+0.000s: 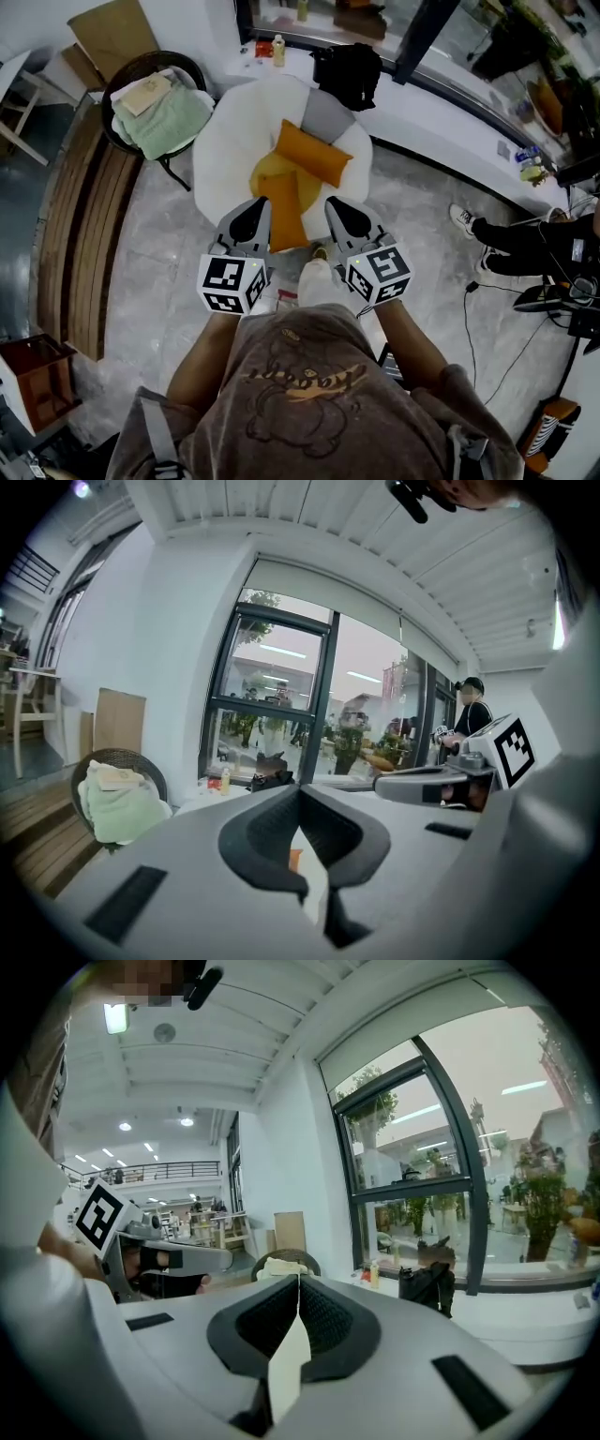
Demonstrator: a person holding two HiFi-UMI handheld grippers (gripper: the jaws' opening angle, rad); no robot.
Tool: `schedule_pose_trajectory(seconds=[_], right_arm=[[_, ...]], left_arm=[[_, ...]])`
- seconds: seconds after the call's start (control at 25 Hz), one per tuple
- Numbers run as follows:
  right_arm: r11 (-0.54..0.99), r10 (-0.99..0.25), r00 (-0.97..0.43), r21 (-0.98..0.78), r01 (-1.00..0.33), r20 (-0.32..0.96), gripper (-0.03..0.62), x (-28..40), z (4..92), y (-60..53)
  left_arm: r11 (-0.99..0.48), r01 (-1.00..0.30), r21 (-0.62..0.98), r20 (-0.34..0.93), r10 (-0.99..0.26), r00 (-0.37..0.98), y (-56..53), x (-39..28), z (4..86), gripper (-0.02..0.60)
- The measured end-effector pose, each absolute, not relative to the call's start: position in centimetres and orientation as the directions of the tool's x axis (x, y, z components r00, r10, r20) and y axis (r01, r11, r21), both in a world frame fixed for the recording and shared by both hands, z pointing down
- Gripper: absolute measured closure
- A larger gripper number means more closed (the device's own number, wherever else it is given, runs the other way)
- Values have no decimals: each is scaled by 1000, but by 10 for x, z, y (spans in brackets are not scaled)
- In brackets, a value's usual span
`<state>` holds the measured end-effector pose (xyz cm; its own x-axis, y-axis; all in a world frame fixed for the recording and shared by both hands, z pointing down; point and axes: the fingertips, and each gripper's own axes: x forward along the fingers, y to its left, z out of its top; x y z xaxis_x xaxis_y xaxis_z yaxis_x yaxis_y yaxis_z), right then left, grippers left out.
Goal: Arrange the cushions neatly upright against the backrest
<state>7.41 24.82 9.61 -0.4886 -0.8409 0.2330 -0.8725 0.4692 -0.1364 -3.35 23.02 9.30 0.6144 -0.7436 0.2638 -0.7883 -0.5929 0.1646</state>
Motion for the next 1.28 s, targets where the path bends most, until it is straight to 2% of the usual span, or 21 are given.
schedule_pose_trajectory(seconds=[0.4,0.68,0.88,1.28], right_arm=[[556,-778,-576,-154,-817,250,574,135,98,151],[570,-771,-590,-153,-807,241,574,169,106,82],[595,-746,-612,-150,-790,264,574,162,123,50],[584,-728,-606,-171,-793,320,574,118,161,4]], left_arm=[[-527,-833,168,286,-783,553,142,31,98,577],[-487,-863,136,284,-815,505,90,58,107,577],[-451,-882,138,288,-834,471,61,56,117,577],[-450,-873,189,319,-812,489,3,32,160,577]])
